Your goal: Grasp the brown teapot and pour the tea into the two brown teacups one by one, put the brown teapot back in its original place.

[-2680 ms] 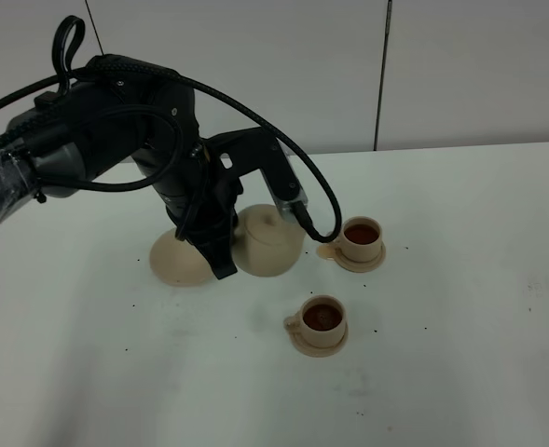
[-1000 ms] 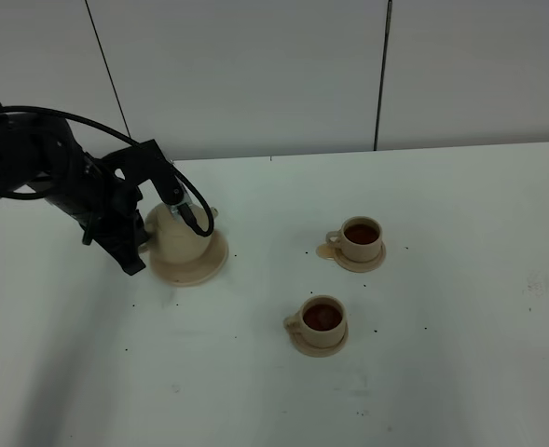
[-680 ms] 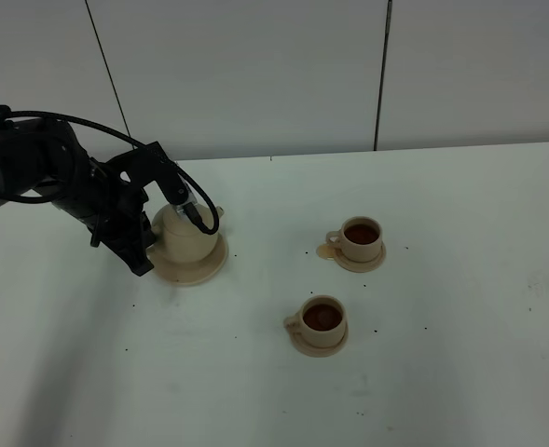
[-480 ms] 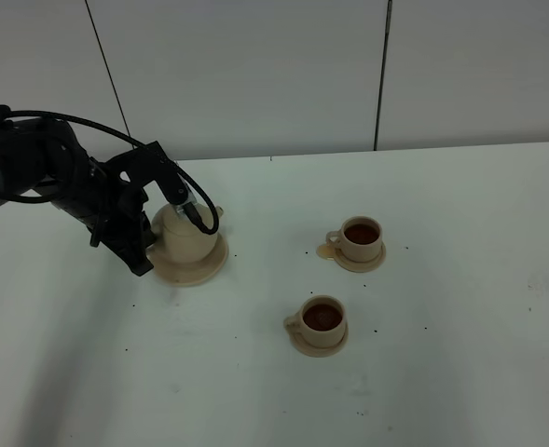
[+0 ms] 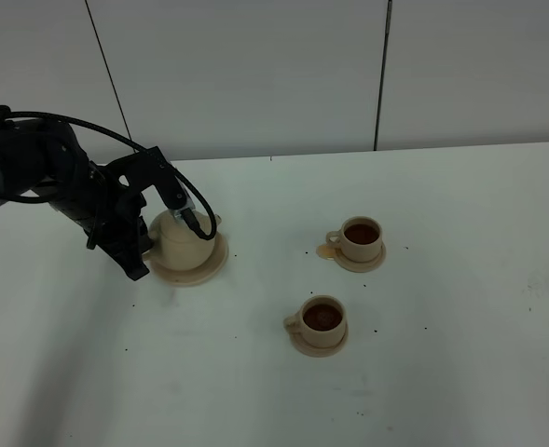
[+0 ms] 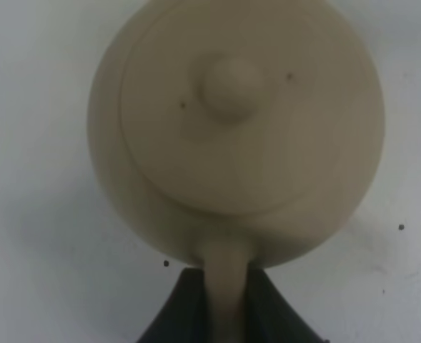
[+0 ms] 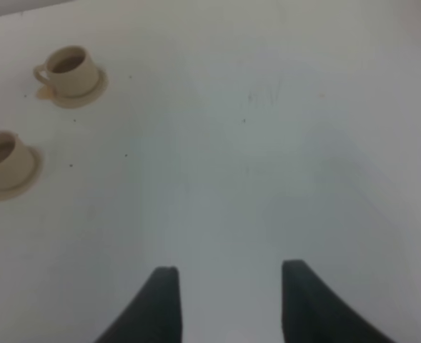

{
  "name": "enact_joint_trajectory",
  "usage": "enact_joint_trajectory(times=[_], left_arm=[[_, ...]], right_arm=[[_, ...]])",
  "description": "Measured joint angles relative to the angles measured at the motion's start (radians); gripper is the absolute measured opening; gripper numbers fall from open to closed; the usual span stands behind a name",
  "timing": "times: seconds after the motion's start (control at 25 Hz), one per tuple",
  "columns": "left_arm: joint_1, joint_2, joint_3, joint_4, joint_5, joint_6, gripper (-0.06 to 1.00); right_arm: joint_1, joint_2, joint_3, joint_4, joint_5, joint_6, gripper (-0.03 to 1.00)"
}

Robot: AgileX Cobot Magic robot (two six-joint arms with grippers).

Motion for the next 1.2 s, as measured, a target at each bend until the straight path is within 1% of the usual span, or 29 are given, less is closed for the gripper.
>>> enact_joint_trajectory(times=[0.2,1.2], left_arm=[[0.000,0.000,0.000,0.018,0.005,-0.001,0.17],[0.000,0.000,0.000,0.019,-0.001,-0.002,0.17]], right_arm=[[0.000,0.000,0.000,0.000,0.000,0.000,0.33],[0.000,0.000,0.000,0.000,0.000,0.000,0.33]])
